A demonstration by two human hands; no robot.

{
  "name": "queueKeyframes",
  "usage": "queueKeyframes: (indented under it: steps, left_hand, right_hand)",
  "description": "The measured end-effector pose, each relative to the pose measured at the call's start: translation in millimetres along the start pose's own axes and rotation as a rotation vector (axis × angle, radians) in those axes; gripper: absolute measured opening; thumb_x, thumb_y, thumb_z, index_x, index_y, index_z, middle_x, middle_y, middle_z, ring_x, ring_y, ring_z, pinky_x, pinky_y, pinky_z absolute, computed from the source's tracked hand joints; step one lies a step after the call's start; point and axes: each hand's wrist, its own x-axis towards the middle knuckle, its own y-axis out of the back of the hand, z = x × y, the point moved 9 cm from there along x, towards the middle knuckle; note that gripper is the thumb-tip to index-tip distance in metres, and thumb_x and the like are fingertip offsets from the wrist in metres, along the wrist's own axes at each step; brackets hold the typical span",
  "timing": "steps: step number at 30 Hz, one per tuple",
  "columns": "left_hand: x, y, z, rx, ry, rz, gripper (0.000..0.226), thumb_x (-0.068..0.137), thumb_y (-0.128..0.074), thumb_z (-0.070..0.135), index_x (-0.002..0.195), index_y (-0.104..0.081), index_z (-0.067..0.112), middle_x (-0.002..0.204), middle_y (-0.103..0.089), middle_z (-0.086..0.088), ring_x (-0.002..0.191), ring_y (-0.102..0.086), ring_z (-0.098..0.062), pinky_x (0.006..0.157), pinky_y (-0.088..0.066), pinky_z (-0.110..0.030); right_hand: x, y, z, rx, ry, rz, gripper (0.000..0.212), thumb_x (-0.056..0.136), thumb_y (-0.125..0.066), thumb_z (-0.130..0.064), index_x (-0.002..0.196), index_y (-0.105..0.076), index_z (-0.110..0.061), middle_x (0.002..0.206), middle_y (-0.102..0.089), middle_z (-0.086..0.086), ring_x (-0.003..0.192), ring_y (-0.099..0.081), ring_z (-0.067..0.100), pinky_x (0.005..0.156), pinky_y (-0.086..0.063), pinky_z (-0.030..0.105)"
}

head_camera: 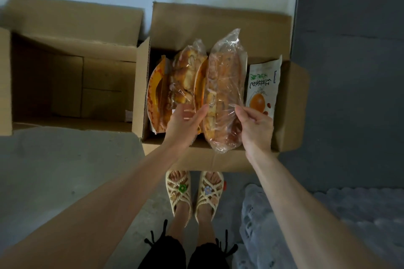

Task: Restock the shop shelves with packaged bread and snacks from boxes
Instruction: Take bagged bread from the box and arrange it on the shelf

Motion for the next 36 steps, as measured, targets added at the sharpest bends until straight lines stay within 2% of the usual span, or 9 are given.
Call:
queueKeyframes:
  steps: [4, 6, 9, 13, 18, 23, 28, 33, 36]
  left_hand:
    - [-18.7, -10.5, 28.7, -0.040, 0.021, -0.074, 0.066, 0.087, -0.058, 0.054, 0.140, -0.037, 0.021, 0.117, -0.055, 0.010, 0.104, -0.055, -0.011, 0.081, -0.042, -0.025]
    - [-26.7, -11.2, 39.3, -0.109, 0.046, -0.112, 0.077, 0.083, -0.060, 0.057, 0.145, -0.031, 0.021, 0.127, -0.053, 0.008, 0.111, -0.055, -0.013, 0.082, -0.043, -0.025]
    - [-44.1, -10.8, 55.5, -0.147, 0.056, -0.188, 0.098, 0.068, -0.061, 0.070, 0.149, -0.025, 0.030, 0.139, -0.050, 0.002, 0.123, -0.051, -0.022, 0.102, -0.040, -0.042]
    - [-64.4, -13.2, 69.4, -0.249, 0.056, -0.242, 0.075, 0.080, -0.065, 0.056, 0.144, -0.032, 0.034, 0.123, -0.059, 0.002, 0.108, -0.059, -0.020, 0.103, -0.044, -0.050]
    - [-85.9, 1.1, 79.9, -0.296, -0.011, -0.192, 0.061, 0.084, -0.063, 0.049, 0.138, -0.043, 0.026, 0.114, -0.065, 0.003, 0.102, -0.064, -0.016, 0.094, -0.051, -0.042]
    - [-93.2, 17.7, 79.2, -0.333, -0.061, -0.175, 0.050, 0.087, -0.061, 0.045, 0.130, -0.054, 0.021, 0.114, -0.069, -0.002, 0.104, -0.067, -0.019, 0.089, -0.055, -0.041]
    - [-98.4, 28.2, 71.2, -0.393, -0.072, -0.220, 0.042, 0.091, -0.056, 0.040, 0.123, -0.058, 0.013, 0.110, -0.070, -0.008, 0.103, -0.068, -0.026, 0.090, -0.055, -0.046]
    - [-103.2, 33.4, 69.9, -0.459, -0.095, -0.283, 0.034, 0.093, -0.055, 0.035, 0.116, -0.061, 0.011, 0.108, -0.066, -0.012, 0.102, -0.062, -0.033, 0.090, -0.049, -0.048]
    - [-109.8, 35.8, 73.4, -0.514, -0.085, -0.368, 0.044, 0.087, -0.057, 0.037, 0.121, -0.058, 0.010, 0.109, -0.064, -0.012, 0.102, -0.061, -0.032, 0.101, -0.043, -0.055]
  right_hand:
    - [-24.5, 10.5, -22.0, 0.051, 0.007, -0.033, 0.009, 0.087, -0.069, -0.013, 0.087, -0.074, -0.021, 0.085, -0.073, -0.006, 0.090, -0.071, 0.014, 0.090, -0.056, 0.036]
    - [-36.4, 15.1, -34.1, 0.081, -0.004, -0.065, 0.011, 0.088, -0.069, -0.013, 0.082, -0.073, -0.022, 0.076, -0.073, -0.011, 0.083, -0.071, 0.009, 0.082, -0.058, 0.030]
    - [-58.6, 21.9, -58.8, 0.157, 0.006, -0.125, 0.008, 0.088, -0.067, -0.010, 0.083, -0.073, -0.010, 0.067, -0.072, -0.010, 0.068, -0.070, 0.004, 0.069, -0.059, 0.024]
    - [-83.0, 22.7, -85.3, 0.194, 0.036, -0.187, 0.012, 0.089, -0.066, -0.009, 0.090, -0.071, 0.002, 0.066, -0.071, -0.006, 0.063, -0.069, 0.007, 0.060, -0.057, 0.022]
    - [-102.9, 24.4, -104.6, 0.174, 0.066, -0.238, 0.008, 0.086, -0.070, -0.012, 0.079, -0.071, -0.008, 0.064, -0.071, -0.008, 0.063, -0.068, 0.002, 0.059, -0.054, 0.017]
    - [-108.8, 28.8, -103.6, 0.204, 0.002, -0.175, 0.025, 0.084, -0.071, -0.034, 0.078, -0.067, -0.011, 0.079, -0.071, -0.004, 0.080, -0.069, 0.007, 0.083, -0.054, 0.024]
    - [-100.9, 30.8, -91.4, 0.136, -0.101, -0.086, 0.045, 0.086, -0.061, -0.054, 0.102, -0.064, -0.011, 0.088, -0.064, -0.006, 0.082, -0.063, 0.011, 0.074, -0.051, 0.024]
    - [-103.4, 15.1, -90.8, 0.126, -0.155, -0.190, 0.042, 0.072, -0.071, -0.057, 0.098, -0.063, -0.025, 0.104, -0.070, 0.000, 0.098, -0.068, 0.021, 0.094, -0.053, 0.044]
    - [-105.2, 3.3, -82.9, 0.125, -0.267, -0.353, 0.093, 0.044, -0.079, -0.073, 0.122, -0.055, -0.029, 0.120, -0.066, 0.002, 0.106, -0.066, 0.026, 0.094, -0.051, 0.053]
